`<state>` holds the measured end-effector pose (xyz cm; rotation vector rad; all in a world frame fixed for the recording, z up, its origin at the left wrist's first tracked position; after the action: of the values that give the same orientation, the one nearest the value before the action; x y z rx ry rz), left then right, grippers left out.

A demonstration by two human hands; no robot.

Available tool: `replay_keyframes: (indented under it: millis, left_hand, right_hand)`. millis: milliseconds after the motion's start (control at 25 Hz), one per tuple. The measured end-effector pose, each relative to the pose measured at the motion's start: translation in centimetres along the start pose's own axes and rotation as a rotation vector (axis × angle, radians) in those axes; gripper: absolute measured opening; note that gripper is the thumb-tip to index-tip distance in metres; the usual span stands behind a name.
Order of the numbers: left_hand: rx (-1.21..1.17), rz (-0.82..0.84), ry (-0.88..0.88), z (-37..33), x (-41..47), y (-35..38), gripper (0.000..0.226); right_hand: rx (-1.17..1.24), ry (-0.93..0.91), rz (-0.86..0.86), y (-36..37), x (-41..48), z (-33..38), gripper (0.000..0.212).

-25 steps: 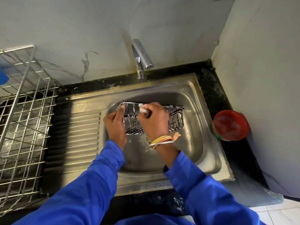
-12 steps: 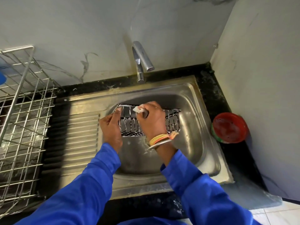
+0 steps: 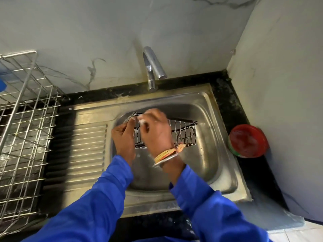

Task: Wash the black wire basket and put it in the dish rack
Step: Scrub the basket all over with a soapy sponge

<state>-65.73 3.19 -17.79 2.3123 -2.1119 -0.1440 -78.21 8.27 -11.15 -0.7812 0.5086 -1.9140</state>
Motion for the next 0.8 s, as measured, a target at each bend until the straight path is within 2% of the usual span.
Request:
replay_keyframes:
  millis: [40,80,200,280,320,400,480,520,560,680,720,760,800]
  left_hand:
    - [0.003,-0.013,-0.011,0.1,0.0,0.0,0.035]
    - [-0.003,-0.043,-0.027,0.3,0.0,-0.4,0.037]
    - [-0.043,-0.091,-0.048,0.0,0.4,-1.8,0.044]
    - [-0.063,-0.071,-0.046,0.0,0.6,-1.7,0.048]
    - [-0.059,-0.053,-0.030,-0.1,0.6,-1.2,0.048]
    - [-0.039,-0.020,-0.011,-0.3,0.3,-0.3,0.043]
    - [-0.036,-0.046,-0.015,-0.5,0.0,-0.2,0.037]
    - [-0.047,-0.065,-0.019,-0.6,0.0,-0.6,0.041]
    - [-0.059,-0.076,-0.015,-0.6,0.0,-1.0,0.046]
    - [-0.059,-0.125,-0.017,-1.0,0.2,-1.8,0.059]
    - [-0.055,-0.118,-0.021,-1.0,0.3,-1.6,0.058]
    - [-0.052,-0.110,-0.020,-0.9,0.3,-1.3,0.055]
    - [-0.057,-0.117,-0.025,-0.7,0.3,-1.2,0.053]
  right_hand:
    - [0.013,-0.060,-0.007,-0.2,-0.3,0.3,0.021]
    - [0.041,-0.036,-0.046,-1.4,0.0,-1.2,0.023]
    - [-0.031,0.331,-0.237,-5.7,0.7,-9.4,0.019]
    - [-0.097,0.452,-0.187,-5.7,1.0,-11.1,0.020]
    - [-0.090,0.437,-0.130,-4.5,1.3,-9.6,0.022]
    - [-0.011,0.210,-0.035,-1.8,1.1,-4.6,0.029]
    - [-0.022,-0.043,-0.019,-0.5,-0.1,-1.8,0.042]
    - [-0.066,-0.104,-0.052,-0.9,-0.4,-2.5,0.045]
    - [-0.087,-0.081,-0.085,-1.7,-0.4,-4.5,0.044]
    - [-0.135,0.329,-0.125,-3.8,-0.9,-10.5,0.034]
    - [-0.145,0.312,-0.153,-3.2,-0.5,-9.7,0.034]
    - [-0.108,0.220,-0.157,-2.6,0.1,-7.1,0.036]
    - [-0.122,0.064,-0.055,-0.9,0.3,-3.8,0.041]
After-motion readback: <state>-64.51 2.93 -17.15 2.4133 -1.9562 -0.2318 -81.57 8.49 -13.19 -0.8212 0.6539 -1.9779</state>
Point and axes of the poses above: each hand's wrist, its own x-axis towards the middle knuckle, its own y-axis out of the palm, z = x × y, the point moved 6 cm from there along x, towards the middle knuckle, and after that the axes turned 1 degree about z, right-handed, at the moved point
